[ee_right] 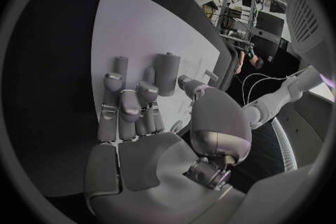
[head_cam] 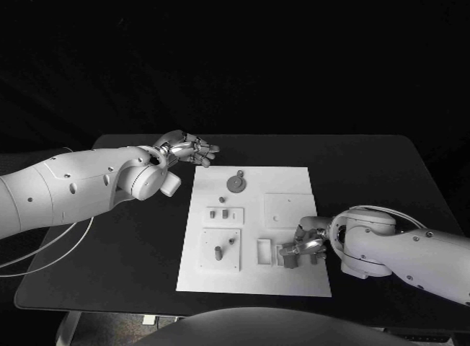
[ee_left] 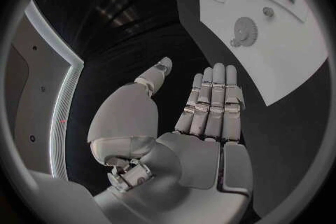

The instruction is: Assemble the parts on the task board

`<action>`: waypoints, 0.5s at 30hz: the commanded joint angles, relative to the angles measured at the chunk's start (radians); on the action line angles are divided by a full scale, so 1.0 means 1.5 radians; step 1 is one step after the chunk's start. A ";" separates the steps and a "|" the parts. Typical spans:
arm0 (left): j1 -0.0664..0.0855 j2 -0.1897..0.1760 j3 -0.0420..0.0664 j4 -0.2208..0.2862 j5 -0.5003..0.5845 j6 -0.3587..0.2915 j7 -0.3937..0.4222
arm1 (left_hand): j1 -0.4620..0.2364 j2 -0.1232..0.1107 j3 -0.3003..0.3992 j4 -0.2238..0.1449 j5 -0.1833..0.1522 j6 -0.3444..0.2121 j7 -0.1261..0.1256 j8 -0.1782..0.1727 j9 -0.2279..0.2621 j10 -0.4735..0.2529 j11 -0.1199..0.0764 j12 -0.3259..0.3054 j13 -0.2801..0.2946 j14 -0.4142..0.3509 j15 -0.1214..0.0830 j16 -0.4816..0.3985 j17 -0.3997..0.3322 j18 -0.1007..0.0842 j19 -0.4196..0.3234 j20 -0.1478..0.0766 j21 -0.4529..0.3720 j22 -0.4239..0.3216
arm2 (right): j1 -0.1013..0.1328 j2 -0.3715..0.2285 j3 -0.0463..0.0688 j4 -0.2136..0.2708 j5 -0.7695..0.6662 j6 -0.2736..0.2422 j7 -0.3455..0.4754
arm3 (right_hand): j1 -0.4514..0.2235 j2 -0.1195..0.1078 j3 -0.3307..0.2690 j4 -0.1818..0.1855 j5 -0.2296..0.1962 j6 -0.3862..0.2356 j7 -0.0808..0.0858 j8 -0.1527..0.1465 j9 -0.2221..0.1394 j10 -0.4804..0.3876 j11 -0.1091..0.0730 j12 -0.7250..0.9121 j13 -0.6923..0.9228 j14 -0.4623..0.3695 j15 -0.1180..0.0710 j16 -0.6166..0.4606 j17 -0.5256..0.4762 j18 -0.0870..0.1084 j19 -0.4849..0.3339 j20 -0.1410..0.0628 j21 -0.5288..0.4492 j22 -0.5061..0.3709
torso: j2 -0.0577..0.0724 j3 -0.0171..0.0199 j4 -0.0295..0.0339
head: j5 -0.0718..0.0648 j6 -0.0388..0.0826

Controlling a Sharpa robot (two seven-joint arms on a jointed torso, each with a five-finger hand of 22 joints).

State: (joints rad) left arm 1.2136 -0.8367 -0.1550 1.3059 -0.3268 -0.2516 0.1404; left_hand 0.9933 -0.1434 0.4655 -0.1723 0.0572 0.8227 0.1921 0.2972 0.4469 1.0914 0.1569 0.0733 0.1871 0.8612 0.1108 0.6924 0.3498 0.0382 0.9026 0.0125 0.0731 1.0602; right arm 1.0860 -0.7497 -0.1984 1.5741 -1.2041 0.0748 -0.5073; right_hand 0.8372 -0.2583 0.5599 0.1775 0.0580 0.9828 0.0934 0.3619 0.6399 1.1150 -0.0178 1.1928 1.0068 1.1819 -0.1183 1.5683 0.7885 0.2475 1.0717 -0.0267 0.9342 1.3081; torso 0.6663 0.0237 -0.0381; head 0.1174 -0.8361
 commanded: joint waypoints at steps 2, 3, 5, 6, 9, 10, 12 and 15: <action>0.001 0.000 0.000 0.002 -0.004 0.009 0.002 | -0.009 0.001 -0.004 0.001 0.002 -0.006 0.001 0.001 -0.001 -0.004 0.000 0.000 -0.001 0.002 0.000 -0.003 0.001 0.008 0.001 -0.001 -0.003 -0.001 | -0.010 0.006 -0.006 -0.008 -0.013 0.021 -0.008 | 0.026 0.029 -0.025 -0.032 -0.001 -0.003 0.003 -0.009 -0.054 -0.005 0.001 0.003 0.002 -0.004 0.002 0.001 0.004 0.010 -0.008 0.002 0.006 0.013 | 0.000 0.0007 -0.0002 | 0.002 -0.001; 0.001 0.000 0.000 0.002 -0.005 0.009 0.001 | -0.009 0.001 -0.004 0.001 0.002 -0.006 0.001 0.001 -0.001 -0.004 0.000 0.000 -0.001 0.002 0.000 -0.003 0.001 0.008 0.001 -0.001 -0.003 -0.001 | -0.011 0.007 -0.006 -0.009 -0.013 0.021 -0.009 | 0.035 0.036 -0.030 -0.044 0.003 -0.002 0.002 -0.010 -0.054 -0.005 0.002 0.003 0.003 -0.005 0.002 0.001 0.004 0.010 -0.010 0.002 0.006 0.013 | 0.000 0.0007 -0.0004 | 0.002 -0.001; 0.001 0.000 0.000 0.002 -0.005 0.009 0.001 | -0.008 0.001 -0.004 0.001 0.002 -0.006 0.001 0.001 -0.001 -0.004 0.000 0.000 -0.001 0.002 0.000 -0.004 0.001 0.009 0.001 -0.001 -0.003 -0.001 | -0.012 0.010 -0.006 -0.011 -0.013 0.022 -0.009 | 0.040 0.049 -0.042 -0.065 0.010 0.000 0.002 -0.012 -0.054 -0.006 0.002 0.002 0.003 -0.005 0.002 0.000 0.005 0.010 -0.012 0.004 0.007 0.012 | 0.000 0.0007 -0.0004 | 0.002 -0.001; 0.001 0.000 0.000 0.002 -0.005 0.010 0.001 | -0.008 0.001 -0.004 0.001 0.002 -0.006 0.001 0.001 -0.001 -0.004 0.000 0.000 -0.001 0.002 0.000 -0.004 0.001 0.009 0.001 -0.001 -0.003 -0.001 | -0.012 0.012 -0.006 -0.013 -0.013 0.022 -0.009 | 0.042 0.054 -0.046 -0.075 0.017 0.001 0.002 -0.013 -0.055 -0.006 0.002 0.002 0.004 -0.005 0.002 -0.001 0.006 0.010 -0.013 0.005 0.007 0.012 | 0.000 0.0007 -0.0005 | 0.003 -0.002; 0.001 0.001 0.000 0.002 -0.006 0.011 0.001 | -0.009 0.001 -0.005 0.001 0.002 -0.006 0.001 0.001 -0.001 -0.004 0.000 0.000 -0.001 0.002 0.000 -0.004 0.001 0.009 0.001 -0.001 -0.003 -0.001 | -0.013 0.015 -0.006 -0.017 -0.016 0.022 -0.010 | 0.045 0.064 -0.053 -0.105 0.044 0.004 0.001 -0.016 -0.055 -0.006 0.002 0.001 0.004 -0.005 0.002 -0.002 0.007 0.010 -0.014 0.006 0.007 0.012 | 0.000 0.0007 -0.0006 | 0.003 -0.003; 0.001 0.001 0.000 0.002 -0.006 0.011 0.000 | -0.008 0.001 -0.005 0.001 0.002 -0.006 0.001 0.001 -0.001 -0.004 0.000 0.000 -0.001 0.002 0.000 -0.004 0.001 0.009 0.001 -0.001 -0.003 -0.001 | -0.014 0.015 -0.007 -0.019 -0.017 0.022 -0.010 | 0.046 0.068 -0.054 -0.114 0.045 0.005 0.001 -0.017 -0.055 -0.005 0.002 0.001 0.005 -0.004 0.002 -0.002 0.008 0.010 -0.015 0.006 0.007 0.012 | 0.000 0.0007 -0.0006 | 0.003 -0.003; 0.001 0.001 0.000 0.002 -0.008 0.012 -0.001 | -0.008 0.001 -0.005 0.001 0.002 -0.006 0.001 0.001 -0.001 -0.004 0.000 0.000 -0.001 0.002 0.000 -0.004 0.001 0.009 0.001 -0.001 -0.003 -0.001 | -0.014 0.015 -0.007 -0.019 -0.019 0.024 -0.010 | 0.051 0.077 -0.055 -0.141 0.046 0.007 0.001 -0.018 -0.056 -0.005 0.001 0.001 0.005 -0.004 0.002 -0.003 0.009 0.010 -0.015 0.006 0.008 0.011 | 0.000 0.0005 -0.0004 | 0.003 -0.004; 0.001 0.000 0.000 0.003 -0.009 0.012 -0.002 | -0.008 0.001 -0.005 0.001 0.002 -0.005 0.001 0.001 -0.001 -0.004 0.000 0.000 -0.001 0.002 0.000 -0.004 0.001 0.009 0.001 -0.001 -0.003 -0.001 | -0.014 0.014 -0.007 -0.019 -0.020 0.024 -0.010 | 0.054 0.091 -0.054 -0.189 0.046 0.010 0.001 -0.021 -0.056 -0.004 0.001 0.000 0.005 -0.004 0.002 -0.004 0.009 0.010 -0.015 0.008 0.007 0.011 | 0.000 0.0005 -0.0005 | 0.004 -0.006</action>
State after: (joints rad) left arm 1.2136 -0.8372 -0.1550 1.3065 -0.3317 -0.2490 0.1354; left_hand 0.9898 -0.1399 0.4656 -0.1724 0.0572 0.8233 0.1926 0.2972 0.4470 1.0914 0.1569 0.0733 0.1872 0.8612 0.1108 0.6925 0.3508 0.0383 0.9026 0.0125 0.0731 1.0598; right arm 1.0819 -0.7312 -0.1957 1.5566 -1.2069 0.0760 -0.5021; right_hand 0.9077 -0.1369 0.4324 -0.0559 0.1233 0.9920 0.0948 0.3622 0.6902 1.1131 -0.0123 1.1927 1.0139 1.1787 -0.1115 1.5671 0.8010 0.2475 1.0538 -0.0160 0.9410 1.3081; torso 0.6663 0.0245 -0.0388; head 0.1227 -0.8430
